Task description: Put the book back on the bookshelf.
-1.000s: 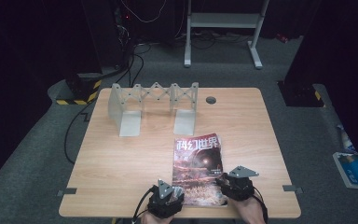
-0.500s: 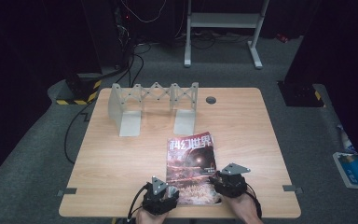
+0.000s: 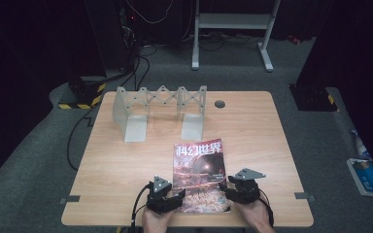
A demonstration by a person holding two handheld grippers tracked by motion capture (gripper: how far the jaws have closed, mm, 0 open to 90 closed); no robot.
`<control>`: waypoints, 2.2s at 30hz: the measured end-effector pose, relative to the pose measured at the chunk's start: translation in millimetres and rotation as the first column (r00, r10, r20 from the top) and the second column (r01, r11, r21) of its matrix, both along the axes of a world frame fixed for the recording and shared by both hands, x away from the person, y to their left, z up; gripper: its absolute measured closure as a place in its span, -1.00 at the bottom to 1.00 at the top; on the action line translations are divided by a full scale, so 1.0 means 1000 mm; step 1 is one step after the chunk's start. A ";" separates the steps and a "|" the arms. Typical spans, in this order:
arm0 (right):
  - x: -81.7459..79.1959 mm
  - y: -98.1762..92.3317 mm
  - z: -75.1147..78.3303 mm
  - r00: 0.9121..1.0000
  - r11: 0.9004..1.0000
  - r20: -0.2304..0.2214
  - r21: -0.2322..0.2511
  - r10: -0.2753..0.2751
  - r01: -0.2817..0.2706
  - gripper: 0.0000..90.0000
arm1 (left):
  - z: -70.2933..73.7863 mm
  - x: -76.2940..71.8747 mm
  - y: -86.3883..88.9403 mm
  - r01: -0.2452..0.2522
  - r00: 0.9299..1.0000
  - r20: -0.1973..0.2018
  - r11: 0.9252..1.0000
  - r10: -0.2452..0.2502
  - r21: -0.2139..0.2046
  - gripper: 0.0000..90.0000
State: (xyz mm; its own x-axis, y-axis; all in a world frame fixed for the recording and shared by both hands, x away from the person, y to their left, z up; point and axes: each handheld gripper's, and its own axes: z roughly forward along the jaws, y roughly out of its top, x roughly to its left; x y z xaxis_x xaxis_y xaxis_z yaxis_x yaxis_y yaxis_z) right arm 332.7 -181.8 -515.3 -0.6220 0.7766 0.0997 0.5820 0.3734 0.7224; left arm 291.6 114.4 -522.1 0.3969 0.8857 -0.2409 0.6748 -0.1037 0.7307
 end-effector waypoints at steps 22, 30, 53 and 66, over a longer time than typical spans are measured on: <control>0.027 0.003 0.018 0.996 0.998 -0.064 -0.013 -0.058 0.057 0.29 | -0.010 0.040 -0.012 -0.022 0.992 0.126 0.997 0.011 0.080 -0.18; 0.046 0.007 0.016 0.994 0.997 -0.075 0.014 -0.081 0.082 0.30 | -0.011 0.038 -0.013 -0.040 0.989 0.144 0.996 0.027 0.083 -0.15; 0.095 0.024 0.015 0.982 0.988 -0.113 -0.047 -0.151 0.146 0.02 | -0.012 0.038 -0.014 -0.044 0.988 0.149 0.996 0.032 0.078 -0.15; 0.098 0.024 0.009 0.975 0.995 -0.198 -0.004 -0.103 0.104 -0.02 | -0.012 0.038 -0.016 -0.049 0.988 0.152 0.995 0.036 0.082 -0.19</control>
State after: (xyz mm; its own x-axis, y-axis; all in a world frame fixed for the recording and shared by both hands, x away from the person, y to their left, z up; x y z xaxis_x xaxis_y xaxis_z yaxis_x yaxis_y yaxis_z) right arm 431.1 -157.3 -506.1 -0.5055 0.8347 0.2183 0.7491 0.2990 0.5912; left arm 330.0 98.0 -534.3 0.3844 0.9172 -0.1045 0.5635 -0.1435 0.8136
